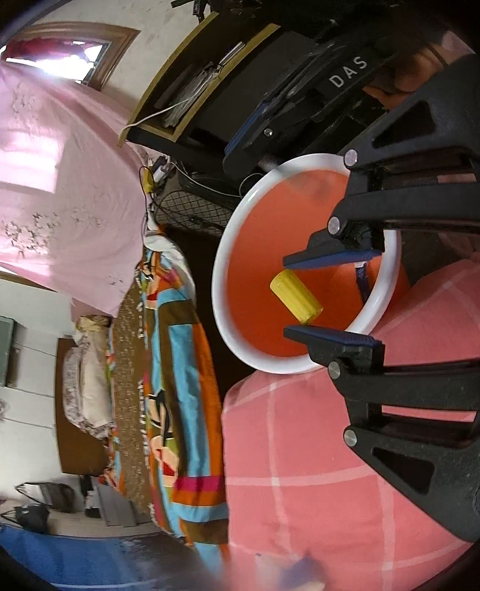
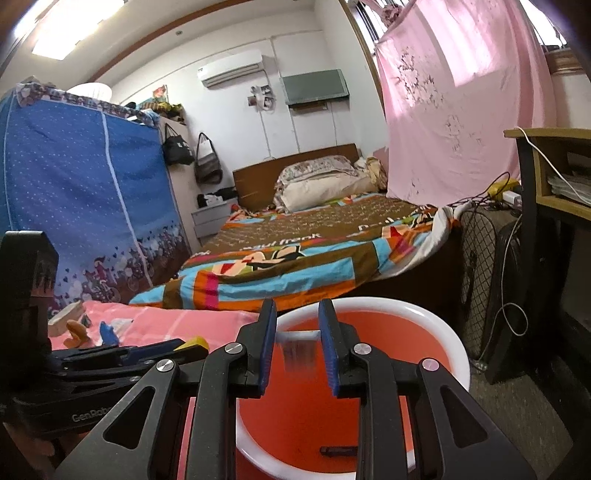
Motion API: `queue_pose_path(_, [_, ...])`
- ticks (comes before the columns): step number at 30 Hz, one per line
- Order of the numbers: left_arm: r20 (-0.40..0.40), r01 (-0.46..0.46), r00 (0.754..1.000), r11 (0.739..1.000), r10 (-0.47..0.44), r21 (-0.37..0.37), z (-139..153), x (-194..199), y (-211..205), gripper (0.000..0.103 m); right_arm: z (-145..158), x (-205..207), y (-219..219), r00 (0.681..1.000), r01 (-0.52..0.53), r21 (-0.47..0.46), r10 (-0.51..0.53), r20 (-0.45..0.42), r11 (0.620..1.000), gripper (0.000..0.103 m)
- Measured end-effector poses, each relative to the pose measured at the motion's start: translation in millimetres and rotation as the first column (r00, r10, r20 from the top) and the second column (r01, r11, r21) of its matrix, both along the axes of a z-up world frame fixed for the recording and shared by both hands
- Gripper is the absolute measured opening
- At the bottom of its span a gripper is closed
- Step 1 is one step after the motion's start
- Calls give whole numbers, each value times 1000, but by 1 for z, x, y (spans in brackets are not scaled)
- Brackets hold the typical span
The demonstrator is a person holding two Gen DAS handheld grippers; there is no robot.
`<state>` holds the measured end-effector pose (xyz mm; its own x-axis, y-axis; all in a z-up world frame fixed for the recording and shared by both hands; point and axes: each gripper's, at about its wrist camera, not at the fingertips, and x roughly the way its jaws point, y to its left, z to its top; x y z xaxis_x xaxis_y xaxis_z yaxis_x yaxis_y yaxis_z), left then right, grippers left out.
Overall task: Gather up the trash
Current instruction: 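Carry both items over the orange bucket and open both tools, then bring both tools back from the bucket to the bedspread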
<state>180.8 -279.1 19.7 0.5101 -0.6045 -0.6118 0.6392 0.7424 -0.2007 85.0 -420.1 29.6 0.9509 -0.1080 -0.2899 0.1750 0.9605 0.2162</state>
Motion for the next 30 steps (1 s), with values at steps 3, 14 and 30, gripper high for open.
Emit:
queue_pose_path(3, [-43,-7,999,1000,7,-7,-3,4,-2,34,-2,3,-4,1000,2,15,-2,-14,1000,22])
queue_pose_path(14, [-89,-32,996,999,29,-33,-6,9,0,48,-4,4,-9,999,24,32,-23,-30,999,22])
queue_pose_path(30, [77,-235,965,957,251,-172,23,5,66,92,12,-1,6,997,42,-18,-41,63,999,54])
